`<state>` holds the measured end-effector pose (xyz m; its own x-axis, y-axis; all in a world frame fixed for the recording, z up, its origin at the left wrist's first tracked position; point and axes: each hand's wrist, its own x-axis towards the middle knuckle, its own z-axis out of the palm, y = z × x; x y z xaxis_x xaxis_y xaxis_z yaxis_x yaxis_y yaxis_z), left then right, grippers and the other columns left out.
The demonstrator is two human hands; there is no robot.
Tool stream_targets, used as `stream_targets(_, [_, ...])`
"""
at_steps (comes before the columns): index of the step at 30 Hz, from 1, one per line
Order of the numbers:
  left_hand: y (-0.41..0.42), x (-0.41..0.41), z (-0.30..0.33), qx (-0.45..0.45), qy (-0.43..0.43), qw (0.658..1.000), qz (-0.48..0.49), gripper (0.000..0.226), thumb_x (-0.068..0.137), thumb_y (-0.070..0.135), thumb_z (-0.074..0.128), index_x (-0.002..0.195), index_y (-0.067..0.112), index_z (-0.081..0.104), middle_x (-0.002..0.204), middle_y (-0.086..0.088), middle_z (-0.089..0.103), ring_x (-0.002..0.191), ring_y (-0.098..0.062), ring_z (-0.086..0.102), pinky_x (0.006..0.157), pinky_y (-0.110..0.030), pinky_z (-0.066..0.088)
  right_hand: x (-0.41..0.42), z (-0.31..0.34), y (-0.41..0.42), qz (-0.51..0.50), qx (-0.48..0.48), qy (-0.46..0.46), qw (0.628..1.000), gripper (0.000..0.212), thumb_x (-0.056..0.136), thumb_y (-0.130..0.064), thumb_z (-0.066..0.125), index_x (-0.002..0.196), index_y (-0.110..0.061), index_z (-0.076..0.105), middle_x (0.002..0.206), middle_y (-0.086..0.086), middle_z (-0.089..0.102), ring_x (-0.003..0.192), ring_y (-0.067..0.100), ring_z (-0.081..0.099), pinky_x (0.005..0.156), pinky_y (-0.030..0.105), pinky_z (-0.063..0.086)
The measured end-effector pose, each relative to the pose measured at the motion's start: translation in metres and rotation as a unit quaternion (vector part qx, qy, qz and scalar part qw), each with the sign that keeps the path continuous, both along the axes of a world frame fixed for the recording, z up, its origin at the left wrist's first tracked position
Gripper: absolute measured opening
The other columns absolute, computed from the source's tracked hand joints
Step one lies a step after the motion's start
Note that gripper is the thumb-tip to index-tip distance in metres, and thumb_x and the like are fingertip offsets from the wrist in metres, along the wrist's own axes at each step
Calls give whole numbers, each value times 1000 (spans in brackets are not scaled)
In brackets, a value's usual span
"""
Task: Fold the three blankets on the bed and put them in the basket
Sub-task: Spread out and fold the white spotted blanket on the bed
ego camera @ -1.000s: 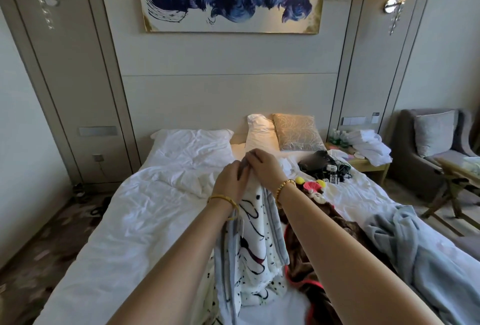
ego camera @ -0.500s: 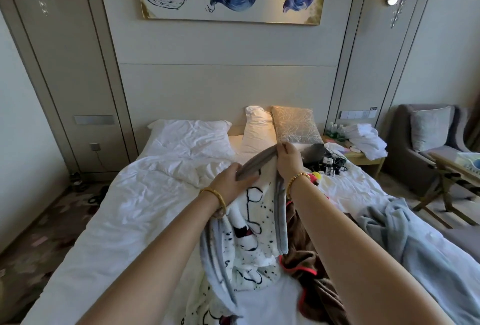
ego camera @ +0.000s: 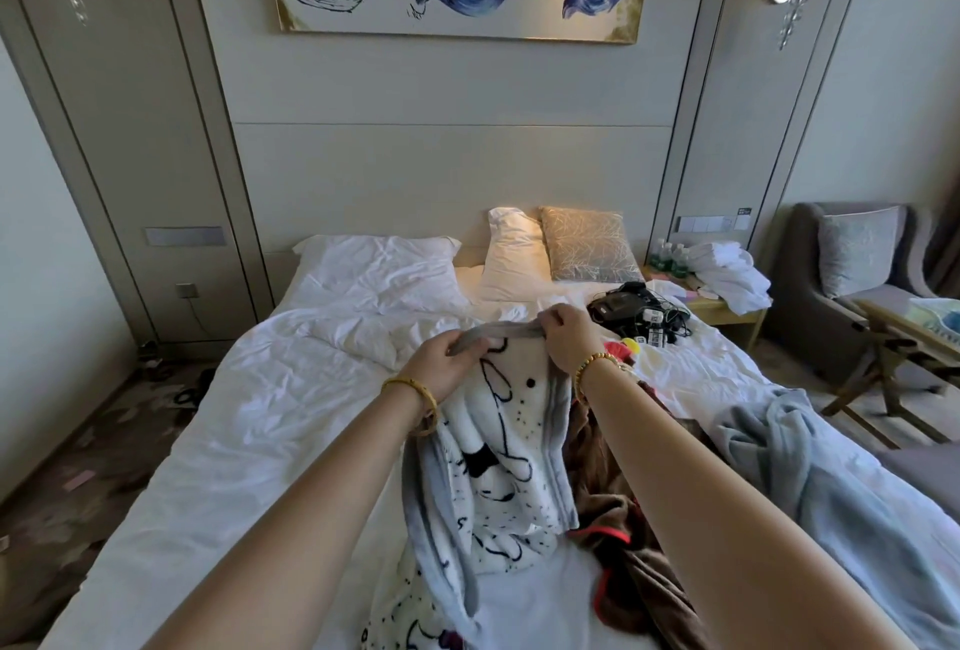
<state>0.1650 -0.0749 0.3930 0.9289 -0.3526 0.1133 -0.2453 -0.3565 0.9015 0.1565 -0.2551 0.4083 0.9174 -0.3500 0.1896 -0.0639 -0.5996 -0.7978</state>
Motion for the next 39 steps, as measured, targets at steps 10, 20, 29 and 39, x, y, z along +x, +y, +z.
stream_targets(10, [3, 5, 20, 201, -63, 974, -80, 16, 95, 24, 46, 86, 19, 59, 80, 6, 56, 83, -15, 53, 61, -22, 36, -14, 15, 29, 307, -92, 153, 935, 36, 88, -47, 55, 105, -16, 63, 107, 2, 64, 96, 16, 58, 86, 25, 45])
stream_targets(20, [20, -6, -13, 161, 27, 977, -138, 14, 87, 40, 60, 91, 26, 61, 83, 9, 62, 77, -2, 57, 66, -16, 43, -4, 21, 49, 161, 1, -27, 987, 21, 95, -22, 49, 77, -11, 53, 70, 0, 52, 70, 16, 47, 53, 16, 35])
stream_targets(29, [32, 14, -33, 287, -21, 957, 47, 15, 91, 25, 54, 96, 14, 46, 92, -4, 54, 92, -26, 56, 72, -29, 43, 0, 29, 25, -6, 130, -99, 986, 26, 98, -20, 42, 100, 2, 55, 80, 6, 51, 81, 19, 46, 62, 21, 35])
stream_targets(39, [40, 5, -23, 133, 69, 988, -30, 49, 94, 54, 35, 88, 16, 65, 79, -2, 62, 73, -17, 57, 72, -27, 44, -8, 28, 7, 28, 241, -89, 966, 24, 97, -23, 46, 99, -2, 58, 84, 10, 55, 83, 20, 51, 76, 34, 44])
